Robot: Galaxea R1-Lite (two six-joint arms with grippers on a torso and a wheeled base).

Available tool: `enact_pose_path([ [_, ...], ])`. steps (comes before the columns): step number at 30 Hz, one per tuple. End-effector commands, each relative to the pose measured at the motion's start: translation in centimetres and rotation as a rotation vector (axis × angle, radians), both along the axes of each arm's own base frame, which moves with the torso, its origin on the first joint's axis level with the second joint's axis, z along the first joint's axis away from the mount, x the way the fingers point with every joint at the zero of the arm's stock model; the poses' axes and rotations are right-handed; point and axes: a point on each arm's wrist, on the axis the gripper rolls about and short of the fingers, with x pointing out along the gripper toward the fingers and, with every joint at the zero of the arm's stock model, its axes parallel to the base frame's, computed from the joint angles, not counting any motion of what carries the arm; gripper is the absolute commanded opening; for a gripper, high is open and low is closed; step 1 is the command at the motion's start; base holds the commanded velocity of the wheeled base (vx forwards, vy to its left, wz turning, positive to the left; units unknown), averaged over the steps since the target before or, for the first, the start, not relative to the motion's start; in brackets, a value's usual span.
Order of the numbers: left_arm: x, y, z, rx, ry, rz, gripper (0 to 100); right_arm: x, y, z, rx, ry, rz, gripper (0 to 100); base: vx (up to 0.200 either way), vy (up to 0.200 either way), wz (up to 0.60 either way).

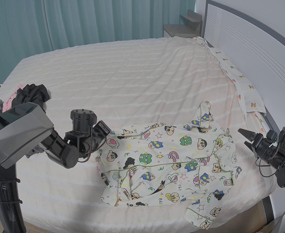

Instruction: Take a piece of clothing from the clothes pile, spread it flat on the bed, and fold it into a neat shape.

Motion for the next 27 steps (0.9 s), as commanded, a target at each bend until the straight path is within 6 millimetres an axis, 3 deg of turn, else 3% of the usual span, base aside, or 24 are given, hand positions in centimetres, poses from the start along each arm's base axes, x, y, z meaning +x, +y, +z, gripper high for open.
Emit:
enact_pose_path([
  [1, 2.5, 2.3, 1.6, -0.028, -0.076, 0.069, 0, 0.0, 0.0, -0.1, 0.0, 0.002, 0.002, 100, 0.0, 0.0, 0.0],
  [7, 5.8, 3.4, 1.5, -0.041, -0.133, 0.113, 0, 0.2, 0.0, -0.6, -0.002, 0.019, 0.001, 100, 0.0, 0.0, 0.0],
  [16, 8.8, 4.6, 0.7, -0.024, -0.155, 0.143, 0, 0.3, -0.1, -1.0, -0.007, 0.019, 0.001, 100, 0.0, 0.0, 0.0],
  [26, 10.0, 5.1, 0.6, -0.013, -0.156, 0.155, 0, 0.3, -0.1, -1.0, -0.007, 0.02, 0.001, 100, 0.0, 0.0, 0.0],
  [27, 10.3, 5.3, 0.9, -0.012, -0.161, 0.159, 100, 0.3, -0.1, -0.9, -0.007, 0.019, 0.001, 100, 0.0, 0.0, 0.0],
])
